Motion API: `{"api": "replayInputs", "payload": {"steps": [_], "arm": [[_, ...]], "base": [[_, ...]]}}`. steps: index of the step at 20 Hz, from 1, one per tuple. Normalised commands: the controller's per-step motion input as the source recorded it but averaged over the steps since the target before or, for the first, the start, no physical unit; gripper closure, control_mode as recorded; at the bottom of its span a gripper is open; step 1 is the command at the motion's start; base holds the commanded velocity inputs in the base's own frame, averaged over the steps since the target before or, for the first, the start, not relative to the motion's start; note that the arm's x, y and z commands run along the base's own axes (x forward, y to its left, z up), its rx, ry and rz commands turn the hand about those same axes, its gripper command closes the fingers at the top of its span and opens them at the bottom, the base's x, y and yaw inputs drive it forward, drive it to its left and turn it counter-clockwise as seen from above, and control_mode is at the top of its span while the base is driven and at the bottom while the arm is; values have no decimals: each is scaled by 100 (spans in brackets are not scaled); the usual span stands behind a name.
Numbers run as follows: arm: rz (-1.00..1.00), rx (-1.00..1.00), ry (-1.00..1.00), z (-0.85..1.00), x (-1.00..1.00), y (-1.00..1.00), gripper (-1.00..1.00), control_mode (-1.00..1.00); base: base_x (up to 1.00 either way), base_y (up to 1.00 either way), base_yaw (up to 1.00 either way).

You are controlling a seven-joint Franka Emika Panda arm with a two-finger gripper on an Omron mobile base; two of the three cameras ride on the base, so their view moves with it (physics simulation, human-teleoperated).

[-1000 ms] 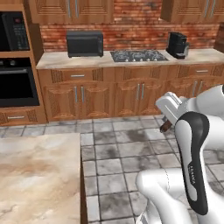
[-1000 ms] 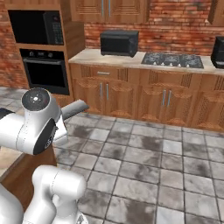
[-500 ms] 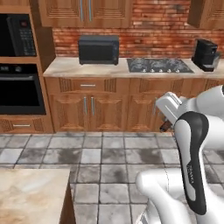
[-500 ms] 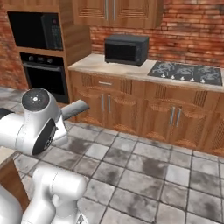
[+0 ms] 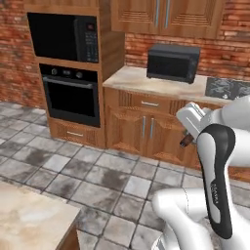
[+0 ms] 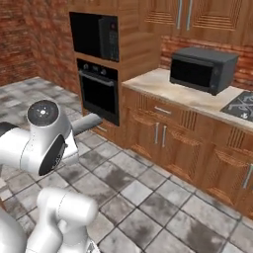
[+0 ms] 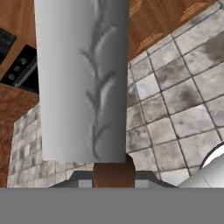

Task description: Open the drawer on the left and place the cutting tools on the cutting board.

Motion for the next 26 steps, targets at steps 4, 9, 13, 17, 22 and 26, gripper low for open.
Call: {"api": "replayInputs", "payload": {"steps": [4,9,13,17,22,26], "arm": [[0,0,0,0,0,0,100,100],[0,0,0,0,0,0,100,100],[0,0,0,0,0,0,100,100],[0,0,0,0,0,0,100,100],[0,0,0,0,0,0,100,100],[0,0,0,0,0,0,100,100]], "base": [[68,-32,67],[71,-31,68],[75,-26,69],[87,-19,71],[100,-13,69],[98,-16,70]]}}
